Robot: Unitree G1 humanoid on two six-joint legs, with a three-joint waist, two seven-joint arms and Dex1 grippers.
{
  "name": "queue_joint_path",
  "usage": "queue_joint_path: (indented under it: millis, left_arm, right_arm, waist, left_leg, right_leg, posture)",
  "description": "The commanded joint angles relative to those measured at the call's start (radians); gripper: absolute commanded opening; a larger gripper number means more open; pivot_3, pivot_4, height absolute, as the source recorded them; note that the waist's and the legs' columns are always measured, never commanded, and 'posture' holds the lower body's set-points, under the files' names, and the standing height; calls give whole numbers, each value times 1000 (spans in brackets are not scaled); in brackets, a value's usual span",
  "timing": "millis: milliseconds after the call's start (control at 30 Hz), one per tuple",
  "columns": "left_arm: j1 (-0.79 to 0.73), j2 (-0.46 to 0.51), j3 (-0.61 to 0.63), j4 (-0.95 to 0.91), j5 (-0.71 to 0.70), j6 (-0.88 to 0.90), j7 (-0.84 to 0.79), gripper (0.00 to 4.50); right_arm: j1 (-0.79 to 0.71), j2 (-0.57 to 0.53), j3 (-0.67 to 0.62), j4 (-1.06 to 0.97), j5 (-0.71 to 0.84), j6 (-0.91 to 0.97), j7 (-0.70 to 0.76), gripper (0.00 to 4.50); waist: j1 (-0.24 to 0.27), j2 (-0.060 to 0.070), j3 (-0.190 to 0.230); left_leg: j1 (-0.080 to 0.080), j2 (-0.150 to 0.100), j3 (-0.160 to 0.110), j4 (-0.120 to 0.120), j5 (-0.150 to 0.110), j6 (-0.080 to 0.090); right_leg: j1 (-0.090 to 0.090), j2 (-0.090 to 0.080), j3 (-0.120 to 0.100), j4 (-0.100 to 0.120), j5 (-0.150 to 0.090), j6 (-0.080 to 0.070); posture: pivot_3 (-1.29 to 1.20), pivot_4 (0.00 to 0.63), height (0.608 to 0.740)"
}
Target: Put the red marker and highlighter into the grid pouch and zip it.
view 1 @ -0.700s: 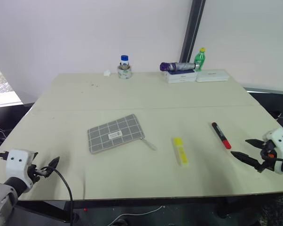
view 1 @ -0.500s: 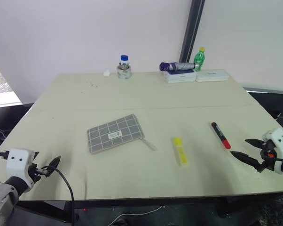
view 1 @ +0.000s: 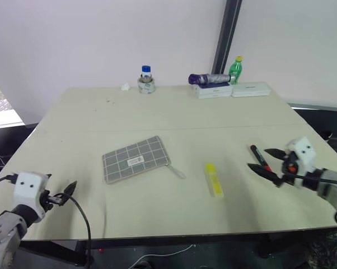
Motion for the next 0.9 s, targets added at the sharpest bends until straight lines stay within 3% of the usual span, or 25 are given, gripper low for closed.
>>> queue_joint_path:
  millis: [33, 67, 367, 633, 900]
  left_arm:
    - [-14, 26, -18, -3, 34, -63, -21, 4358]
    - [-28, 36, -31, 11, 41, -78, -37, 4358]
    - [-90, 122, -92, 137, 152, -258, -102, 4500]
    - [-212, 248, -204, 407, 437, -618, 0, 4500]
    - [-391, 273, -342, 671, 517, -874, 5, 4500]
  right_arm:
    - [-51, 41, 44, -109, 42, 47, -41, 4500]
    - [-81, 74, 88, -127, 41, 64, -59, 4500]
    - [-243, 223, 333, -79, -75, 133, -176, 45]
    - [-447, 434, 463, 231, -285, 72, -380, 45]
    - [-595, 565, 487, 538, -363, 18, -426, 45]
  waist:
    - [1, 0, 0]
    - [3, 0, 0]
    - [-2, 0, 0]
    - [-6, 0, 0]
    - [-10, 0, 0]
  left_leg:
    - [0, 0, 0, 0, 0, 0]
    - [0, 0, 0, 0, 0, 0]
    - [0, 0, 0, -2, 0, 0]
    - [0, 1, 0, -4, 1, -2]
    - [-1, -1, 1, -4, 2, -2]
  right_leg:
    - [0, 0, 0, 0, 0, 0]
    - [0, 0, 0, 0, 0, 0]
    - [-1, 0, 0, -1, 1, -1]
    - [-8, 4, 1, 2, 3, 2]
    - [-14, 4, 2, 10, 5, 5]
  posture:
    - [0, 150, 740]
    - [0, 150, 740]
    - [0, 150, 740]
    - [0, 150, 740]
    - [0, 150, 740]
